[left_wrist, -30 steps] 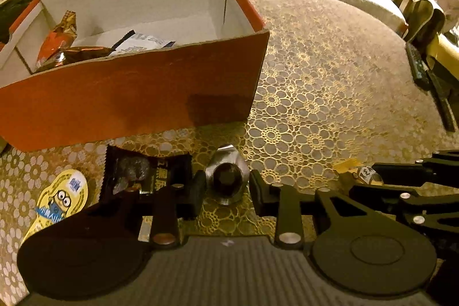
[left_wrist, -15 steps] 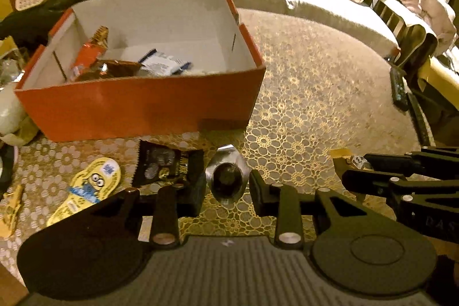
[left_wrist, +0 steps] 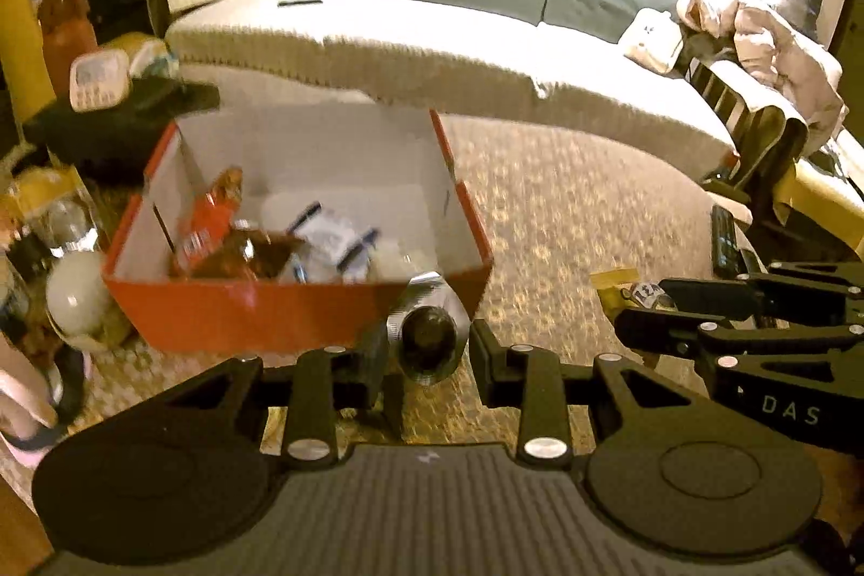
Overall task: Organize snacks
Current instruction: 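Carry the dark candy and yellow packet over the red box with both tools, then lower both tools into the red box and open them to release the candy and packet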
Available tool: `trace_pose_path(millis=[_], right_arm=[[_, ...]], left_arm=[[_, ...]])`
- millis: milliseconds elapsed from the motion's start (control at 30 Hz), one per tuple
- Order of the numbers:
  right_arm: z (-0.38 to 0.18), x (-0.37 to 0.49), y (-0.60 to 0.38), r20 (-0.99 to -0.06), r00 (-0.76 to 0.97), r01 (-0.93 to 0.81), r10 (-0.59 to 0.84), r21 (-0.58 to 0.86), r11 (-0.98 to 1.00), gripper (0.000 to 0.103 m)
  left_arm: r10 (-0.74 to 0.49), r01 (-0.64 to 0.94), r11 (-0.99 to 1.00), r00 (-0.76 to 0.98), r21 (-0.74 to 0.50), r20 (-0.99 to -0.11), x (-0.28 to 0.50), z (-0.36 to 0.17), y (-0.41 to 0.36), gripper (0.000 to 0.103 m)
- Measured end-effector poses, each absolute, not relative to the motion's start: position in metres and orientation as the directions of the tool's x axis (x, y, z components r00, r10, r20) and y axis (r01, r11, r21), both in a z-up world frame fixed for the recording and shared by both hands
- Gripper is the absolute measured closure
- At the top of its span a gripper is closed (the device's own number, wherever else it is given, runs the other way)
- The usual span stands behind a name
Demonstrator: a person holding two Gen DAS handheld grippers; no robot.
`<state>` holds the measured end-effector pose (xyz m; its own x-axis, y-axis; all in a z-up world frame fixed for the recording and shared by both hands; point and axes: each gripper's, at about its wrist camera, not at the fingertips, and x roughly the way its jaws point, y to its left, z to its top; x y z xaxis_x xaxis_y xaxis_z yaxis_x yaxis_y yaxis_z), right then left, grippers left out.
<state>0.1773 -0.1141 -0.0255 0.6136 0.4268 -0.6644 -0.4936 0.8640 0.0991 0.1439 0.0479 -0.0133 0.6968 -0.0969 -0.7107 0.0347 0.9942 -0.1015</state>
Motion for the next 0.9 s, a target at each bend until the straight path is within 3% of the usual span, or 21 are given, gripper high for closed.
trace_pose_path(millis=[500, 900], right_arm=[[0.004, 0.233, -0.056, -0.642, 0.630, -0.549, 0.437, 0.030, 0.835, 0.070], [-0.024, 0.295, -0.021, -0.701, 0.595, -0.559, 0.393, -0.010, 0.829, 0.070]], left_arm=[[-0.031, 0.010, 0.999, 0.718, -0.033, -0.696, 0.200, 0.009, 0.077, 0.071], [0.025, -0.017, 1.000, 0.656, 0.019, -0.754, 0.261, -0.020, 0.102, 0.071]])
